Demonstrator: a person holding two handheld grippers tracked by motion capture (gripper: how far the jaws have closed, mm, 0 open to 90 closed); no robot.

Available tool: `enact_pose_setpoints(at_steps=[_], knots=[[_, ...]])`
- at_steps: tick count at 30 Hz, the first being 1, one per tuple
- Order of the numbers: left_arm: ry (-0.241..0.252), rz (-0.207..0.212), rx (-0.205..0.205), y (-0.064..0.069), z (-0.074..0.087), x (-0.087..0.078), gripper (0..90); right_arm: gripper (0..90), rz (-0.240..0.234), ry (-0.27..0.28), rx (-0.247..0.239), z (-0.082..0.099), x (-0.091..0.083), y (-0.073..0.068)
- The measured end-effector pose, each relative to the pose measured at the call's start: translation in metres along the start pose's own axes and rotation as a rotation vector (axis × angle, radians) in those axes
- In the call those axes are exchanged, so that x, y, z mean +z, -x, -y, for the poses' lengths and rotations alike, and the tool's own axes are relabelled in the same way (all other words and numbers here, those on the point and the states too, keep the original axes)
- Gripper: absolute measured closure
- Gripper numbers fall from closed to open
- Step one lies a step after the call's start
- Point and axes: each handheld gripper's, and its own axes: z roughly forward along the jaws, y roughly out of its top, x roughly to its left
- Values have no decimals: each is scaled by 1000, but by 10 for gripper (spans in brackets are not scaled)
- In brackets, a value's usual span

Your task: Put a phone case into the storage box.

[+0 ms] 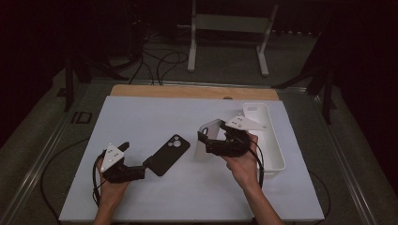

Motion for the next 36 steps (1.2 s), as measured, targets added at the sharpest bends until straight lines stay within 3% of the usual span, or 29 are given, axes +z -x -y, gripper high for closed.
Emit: enact_pose_setpoints(at_steps=[6,12,25,36], knots=[[2,-33,4,1,3,0,0,166,10,20,-2,-3,-1,6],[6,-54,8,4,5,3,0,166,63,41,4,-11,-8,24],[14,-72,-7,0,5,4,0,166,150,58,1,-33,-12,53],[14,-71,7,4,6,6,0,166,205,70,20,-48,-13,73]])
